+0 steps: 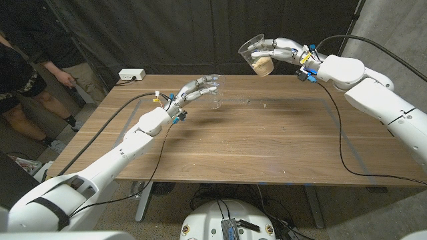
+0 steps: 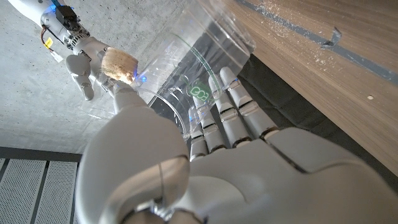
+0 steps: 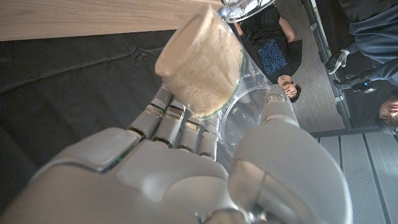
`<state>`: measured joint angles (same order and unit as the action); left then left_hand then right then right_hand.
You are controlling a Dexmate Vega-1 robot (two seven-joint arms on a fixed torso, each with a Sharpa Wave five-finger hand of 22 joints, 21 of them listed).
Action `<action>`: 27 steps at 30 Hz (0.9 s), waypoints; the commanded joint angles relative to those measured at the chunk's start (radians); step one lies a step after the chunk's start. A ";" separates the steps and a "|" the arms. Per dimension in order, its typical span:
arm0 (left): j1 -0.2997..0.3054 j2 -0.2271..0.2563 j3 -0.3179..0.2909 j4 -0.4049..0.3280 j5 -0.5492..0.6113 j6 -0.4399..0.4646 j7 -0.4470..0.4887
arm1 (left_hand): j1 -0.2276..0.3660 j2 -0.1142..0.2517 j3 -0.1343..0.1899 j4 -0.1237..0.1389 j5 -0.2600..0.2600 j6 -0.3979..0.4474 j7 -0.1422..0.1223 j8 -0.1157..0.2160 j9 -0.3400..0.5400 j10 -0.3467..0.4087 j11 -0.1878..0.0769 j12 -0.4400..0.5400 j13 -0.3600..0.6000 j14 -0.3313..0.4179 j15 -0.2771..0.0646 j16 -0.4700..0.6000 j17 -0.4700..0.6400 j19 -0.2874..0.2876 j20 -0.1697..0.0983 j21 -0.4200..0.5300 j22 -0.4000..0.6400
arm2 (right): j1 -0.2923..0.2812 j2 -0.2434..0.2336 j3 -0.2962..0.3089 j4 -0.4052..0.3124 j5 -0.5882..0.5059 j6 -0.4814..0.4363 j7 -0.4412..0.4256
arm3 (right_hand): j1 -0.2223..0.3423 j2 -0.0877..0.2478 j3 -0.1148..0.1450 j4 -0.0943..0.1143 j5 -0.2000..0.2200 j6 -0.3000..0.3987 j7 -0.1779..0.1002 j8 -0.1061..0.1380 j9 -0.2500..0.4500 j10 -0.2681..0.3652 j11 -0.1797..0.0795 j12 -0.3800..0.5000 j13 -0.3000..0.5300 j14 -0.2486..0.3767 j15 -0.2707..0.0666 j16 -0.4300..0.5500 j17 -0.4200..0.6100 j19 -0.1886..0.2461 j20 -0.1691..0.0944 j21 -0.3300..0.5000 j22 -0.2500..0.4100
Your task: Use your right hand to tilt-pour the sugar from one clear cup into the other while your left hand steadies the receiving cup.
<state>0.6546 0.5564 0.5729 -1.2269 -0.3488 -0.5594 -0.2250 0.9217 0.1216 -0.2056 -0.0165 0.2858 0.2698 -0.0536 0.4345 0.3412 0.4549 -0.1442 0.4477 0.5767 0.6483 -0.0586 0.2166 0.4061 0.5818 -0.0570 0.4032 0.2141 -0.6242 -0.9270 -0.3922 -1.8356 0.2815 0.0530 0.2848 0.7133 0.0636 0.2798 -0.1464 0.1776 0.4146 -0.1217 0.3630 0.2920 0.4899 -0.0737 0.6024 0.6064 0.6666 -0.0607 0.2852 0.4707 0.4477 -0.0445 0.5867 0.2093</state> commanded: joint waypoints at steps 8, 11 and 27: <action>-0.030 -0.054 0.017 0.095 -0.009 -0.058 -0.038 | 0.003 0.004 -0.013 0.001 -0.003 0.008 -0.001 -0.006 0.006 0.003 -0.004 0.008 0.003 0.005 -0.132 -0.004 0.006 -0.009 -0.040 0.007 0.002 | 0.049 -0.009 -0.040 -0.048 -0.043 -0.072 0.070 | 0.007 0.005 0.008 0.001 0.002 0.015 0.002 0.005 0.005 0.007 0.001 -0.001 0.004 0.010 -0.173 0.004 0.006 -0.001 -0.109 0.003 0.000; -0.031 -0.058 0.018 0.102 -0.006 -0.064 -0.039 | 0.003 0.004 -0.014 0.001 -0.004 0.007 0.000 -0.006 0.006 0.003 -0.004 0.008 0.003 0.007 -0.130 -0.004 0.006 -0.010 -0.041 0.007 0.002 | 0.063 -0.001 -0.056 -0.045 -0.056 -0.079 0.085 | 0.007 0.005 0.008 0.001 0.002 0.015 0.002 0.005 0.006 0.009 -0.001 -0.002 0.004 0.011 -0.173 0.004 0.006 -0.001 -0.110 0.003 0.000; -0.030 -0.063 0.017 0.103 -0.012 -0.064 -0.045 | 0.007 0.006 -0.018 0.002 -0.005 0.008 -0.001 -0.007 0.007 0.001 -0.004 0.008 0.002 0.005 -0.134 -0.005 0.009 -0.011 -0.041 0.010 0.002 | 0.127 0.050 -0.110 0.006 -0.096 -0.088 0.145 | 0.009 0.006 0.008 0.001 0.001 0.014 0.002 0.002 0.007 0.007 -0.003 -0.005 0.005 0.010 -0.173 0.003 0.008 -0.001 -0.107 0.003 -0.001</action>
<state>0.6256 0.4993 0.5881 -1.1281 -0.3565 -0.6218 -0.2639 0.9229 0.1228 -0.2139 -0.0166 0.2856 0.2696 -0.0535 0.4288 0.3460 0.4532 -0.1424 0.4517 0.5772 0.6482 -0.0587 0.2166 0.4108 0.5745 -0.0535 0.4069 0.2142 -0.5379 -0.9033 -0.4686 -1.8563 0.2151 -0.0240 0.3900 0.7201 0.0564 0.2798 -0.1463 0.1738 0.4237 -0.1196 0.3630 0.2947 0.4896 -0.0734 0.5989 0.6103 0.6665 -0.0607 0.2852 0.4754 0.4477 -0.0445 0.5867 0.2093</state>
